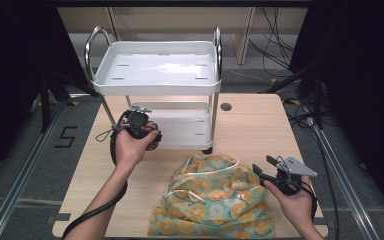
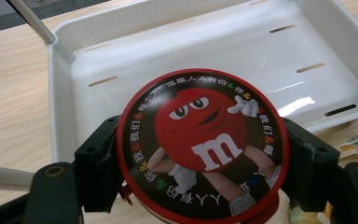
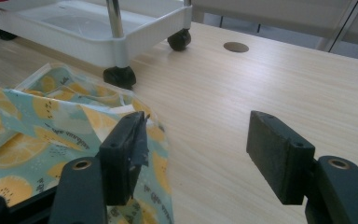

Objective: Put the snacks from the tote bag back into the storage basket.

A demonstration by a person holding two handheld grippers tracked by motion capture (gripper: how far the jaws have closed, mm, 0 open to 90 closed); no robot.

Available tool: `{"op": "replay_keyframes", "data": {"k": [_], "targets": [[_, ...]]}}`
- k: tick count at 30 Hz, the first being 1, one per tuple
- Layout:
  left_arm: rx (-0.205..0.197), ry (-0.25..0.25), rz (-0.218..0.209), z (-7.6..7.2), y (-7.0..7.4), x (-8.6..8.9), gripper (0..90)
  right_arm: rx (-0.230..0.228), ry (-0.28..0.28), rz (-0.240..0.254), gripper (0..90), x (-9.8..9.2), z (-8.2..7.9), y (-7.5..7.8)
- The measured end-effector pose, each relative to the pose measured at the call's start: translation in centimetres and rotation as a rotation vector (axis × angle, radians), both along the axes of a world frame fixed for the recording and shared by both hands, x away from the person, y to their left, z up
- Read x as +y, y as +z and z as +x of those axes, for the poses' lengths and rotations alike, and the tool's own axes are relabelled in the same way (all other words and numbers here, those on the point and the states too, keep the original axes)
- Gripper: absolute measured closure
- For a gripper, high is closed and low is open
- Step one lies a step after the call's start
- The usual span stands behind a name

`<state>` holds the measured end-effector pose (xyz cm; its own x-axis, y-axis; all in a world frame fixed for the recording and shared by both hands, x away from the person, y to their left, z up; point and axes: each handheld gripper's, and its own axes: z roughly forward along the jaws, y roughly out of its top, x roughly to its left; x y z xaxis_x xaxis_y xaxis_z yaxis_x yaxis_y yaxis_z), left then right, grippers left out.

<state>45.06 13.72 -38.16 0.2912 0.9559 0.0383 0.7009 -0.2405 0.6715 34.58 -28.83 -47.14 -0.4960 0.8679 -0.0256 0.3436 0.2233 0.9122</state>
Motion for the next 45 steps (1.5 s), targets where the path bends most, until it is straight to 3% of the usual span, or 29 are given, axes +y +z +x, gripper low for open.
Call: {"op": "replay_keyframes", "data": {"k": [14,22,26,28,30,33,42,44,45], "targets": [[0.002,0.008,-0.001,0.4,0.1,0.1,25.3,-0.002,0.003,-0.011,38.4,-0.1,0.0,0.0],[0.011,0.007,0.000,0.7,0.0,0.1,25.3,0.013,0.000,0.008,38.4,0.0,0.0,0.0],[0.014,0.010,-0.008,0.8,0.0,0.2,25.3,-0.002,-0.001,-0.002,38.4,0.0,0.0,0.0],[0.018,0.011,-0.006,0.9,0.0,0.2,25.3,0.015,-0.004,0.009,38.4,0.0,-0.1,0.0],[0.001,0.020,-0.027,1.0,0.0,0.1,25.3,-0.007,0.012,-0.028,38.4,-0.2,0.1,-0.1],[0.000,0.017,-0.034,1.1,0.1,0.0,25.3,0.012,-0.002,-0.001,38.4,0.0,-0.1,0.0],[0.003,0.022,-0.010,1.4,0.1,0.2,25.3,-0.005,0.008,-0.017,38.5,-0.1,0.1,-0.1],[0.007,0.022,-0.012,1.4,0.1,0.2,25.3,0.017,-0.008,0.015,38.5,0.1,-0.1,0.0],[0.005,0.022,-0.010,1.4,0.1,0.2,25.3,-0.002,0.002,-0.011,38.5,-0.1,0.0,-0.1]]}}
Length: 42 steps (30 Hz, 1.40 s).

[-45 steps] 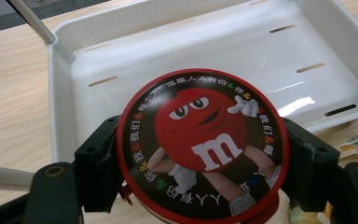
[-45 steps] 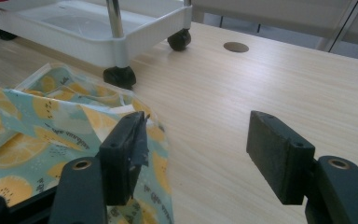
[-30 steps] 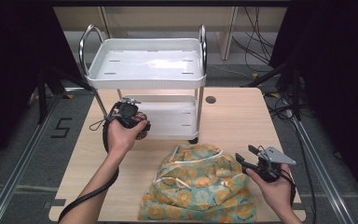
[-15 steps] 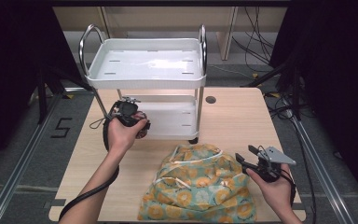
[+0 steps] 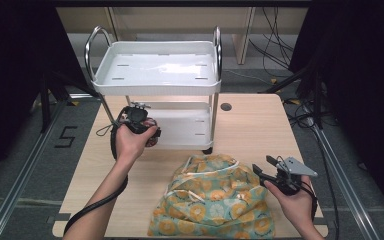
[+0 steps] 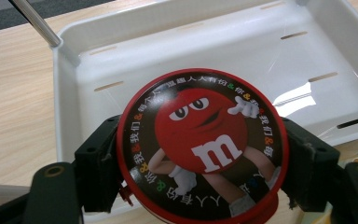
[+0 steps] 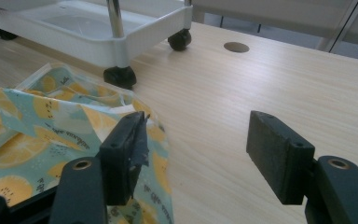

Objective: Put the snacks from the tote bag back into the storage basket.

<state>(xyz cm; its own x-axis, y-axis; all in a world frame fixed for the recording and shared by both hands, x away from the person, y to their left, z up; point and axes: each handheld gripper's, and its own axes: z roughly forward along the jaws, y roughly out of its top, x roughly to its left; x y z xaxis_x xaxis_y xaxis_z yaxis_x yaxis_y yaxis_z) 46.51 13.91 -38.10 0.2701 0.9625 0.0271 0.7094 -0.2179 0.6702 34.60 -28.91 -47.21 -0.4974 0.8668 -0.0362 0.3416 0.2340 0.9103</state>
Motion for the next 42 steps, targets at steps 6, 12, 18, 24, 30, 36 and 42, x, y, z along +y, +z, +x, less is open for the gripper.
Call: {"op": "replay_keyframes", "data": {"k": [6,12,18,24,30,36,42], "targets": [[-0.003,0.007,-0.011,0.2,-0.1,0.0,25.3,0.002,0.005,-0.010,38.5,-0.1,0.0,0.0],[-0.002,0.008,-0.006,0.3,-0.1,0.2,25.3,0.022,-0.008,0.015,38.5,0.1,-0.2,0.1],[-0.006,0.010,-0.011,0.5,-0.2,0.3,25.3,0.021,-0.007,0.014,38.5,0.1,-0.2,0.1],[0.002,0.005,-0.001,0.7,-0.2,0.5,25.3,0.016,-0.004,0.010,38.5,0.1,-0.1,0.1],[0.004,0.015,-0.013,0.7,-0.1,0.5,25.3,0.014,-0.008,0.017,38.5,0.2,-0.1,0.1],[-0.004,0.064,-0.011,0.8,0.0,0.4,25.3,-0.004,0.006,-0.006,38.5,0.0,0.0,0.1],[-0.005,0.055,-0.010,1.0,-0.2,0.6,25.3,0.011,0.000,-0.003,38.5,0.0,-0.1,0.1]]}}
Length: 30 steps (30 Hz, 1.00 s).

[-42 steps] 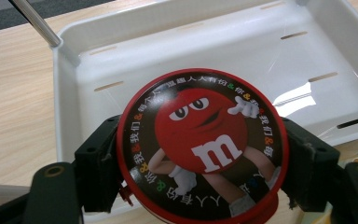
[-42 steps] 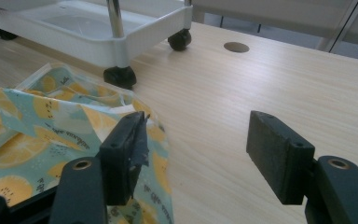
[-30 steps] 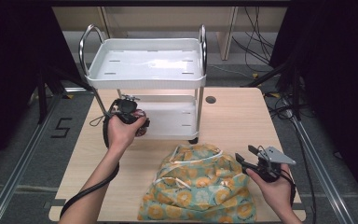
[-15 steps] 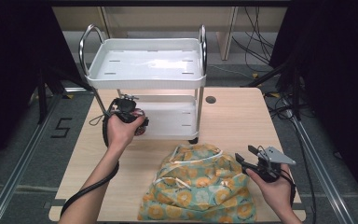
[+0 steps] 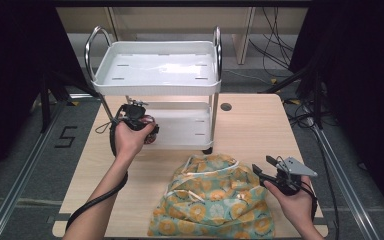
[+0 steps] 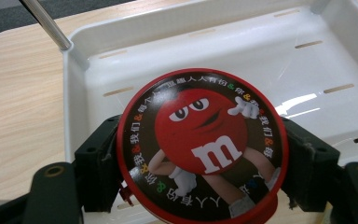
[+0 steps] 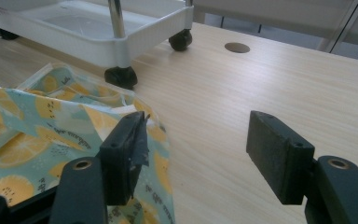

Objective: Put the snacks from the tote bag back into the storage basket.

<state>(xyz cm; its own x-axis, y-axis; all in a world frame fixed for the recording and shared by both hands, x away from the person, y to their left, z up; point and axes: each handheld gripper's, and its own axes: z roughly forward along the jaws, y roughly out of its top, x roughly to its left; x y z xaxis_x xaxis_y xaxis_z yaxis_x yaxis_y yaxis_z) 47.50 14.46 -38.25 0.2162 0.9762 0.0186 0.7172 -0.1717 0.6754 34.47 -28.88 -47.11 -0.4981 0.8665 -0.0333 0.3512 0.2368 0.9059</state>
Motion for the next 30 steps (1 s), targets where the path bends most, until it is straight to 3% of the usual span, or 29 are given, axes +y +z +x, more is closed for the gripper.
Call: {"op": "replay_keyframes", "data": {"k": [3,12,18,19,22,24,30], "targets": [[-0.003,-0.006,0.005,0.13,-0.04,0.06,25.3,0.016,-0.009,0.011,38.6,0.10,-0.14,0.03],[-0.007,0.000,0.012,0.38,-0.03,0.15,25.3,0.005,-0.004,0.009,38.5,0.08,-0.03,0.01],[-0.009,0.013,-0.012,0.38,-0.03,-0.05,25.3,0.002,-0.004,0.011,38.5,0.09,0.01,0.00],[0.009,0.010,0.029,0.53,-0.11,0.19,25.3,0.003,-0.005,0.013,38.5,0.11,0.00,-0.01],[0.008,-0.007,0.005,0.80,-0.37,0.31,25.3,-0.006,0.003,0.002,38.6,0.02,0.08,0.00],[0.010,-0.006,0.009,0.85,-0.38,0.34,25.3,0.008,-0.007,0.026,38.5,0.23,-0.03,0.00],[0.009,-0.004,0.011,1.04,-0.47,0.37,25.3,0.009,-0.002,0.010,38.6,0.14,-0.02,-0.03]]}}
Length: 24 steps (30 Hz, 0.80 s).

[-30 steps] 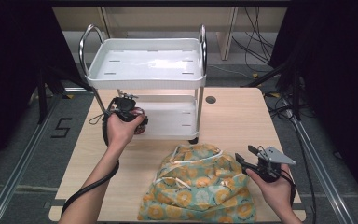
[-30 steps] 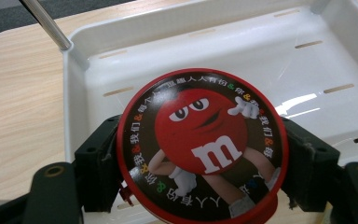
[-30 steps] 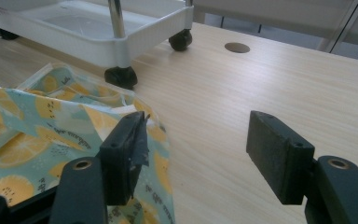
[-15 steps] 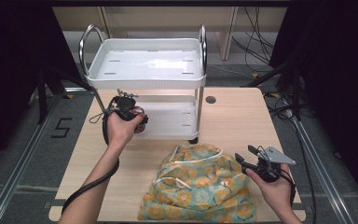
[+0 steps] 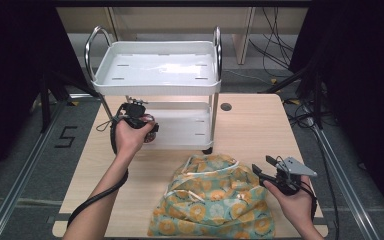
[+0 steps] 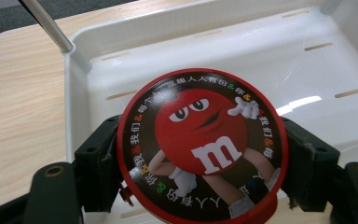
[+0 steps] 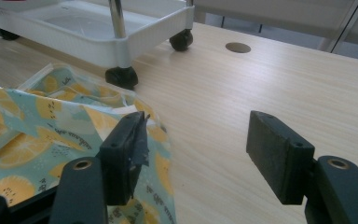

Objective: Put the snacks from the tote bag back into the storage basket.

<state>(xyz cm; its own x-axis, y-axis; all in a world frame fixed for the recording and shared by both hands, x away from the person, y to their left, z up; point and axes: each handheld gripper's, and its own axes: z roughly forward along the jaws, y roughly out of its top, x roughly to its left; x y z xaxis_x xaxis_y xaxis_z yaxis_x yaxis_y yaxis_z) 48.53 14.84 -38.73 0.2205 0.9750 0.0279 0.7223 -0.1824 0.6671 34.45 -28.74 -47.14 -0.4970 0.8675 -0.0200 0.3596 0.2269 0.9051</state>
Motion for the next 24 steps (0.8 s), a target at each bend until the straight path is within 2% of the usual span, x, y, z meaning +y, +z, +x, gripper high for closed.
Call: {"op": "replay_keyframes", "data": {"k": [2,5,14,24], "targets": [[-0.005,-0.002,-0.002,0.03,-0.06,0.03,25.3,0.000,0.000,-0.001,38.6,-0.02,0.00,0.00],[0.014,-0.005,0.012,0.17,-0.01,0.16,25.3,0.000,-0.005,0.017,38.6,0.09,-0.01,0.02],[0.006,-0.001,0.019,0.27,-0.32,0.05,25.3,-0.002,-0.006,0.015,38.6,0.11,0.00,0.01],[0.019,0.008,0.015,0.37,-0.55,0.05,25.3,-0.003,-0.005,0.013,38.6,0.10,-0.02,0.01]]}}
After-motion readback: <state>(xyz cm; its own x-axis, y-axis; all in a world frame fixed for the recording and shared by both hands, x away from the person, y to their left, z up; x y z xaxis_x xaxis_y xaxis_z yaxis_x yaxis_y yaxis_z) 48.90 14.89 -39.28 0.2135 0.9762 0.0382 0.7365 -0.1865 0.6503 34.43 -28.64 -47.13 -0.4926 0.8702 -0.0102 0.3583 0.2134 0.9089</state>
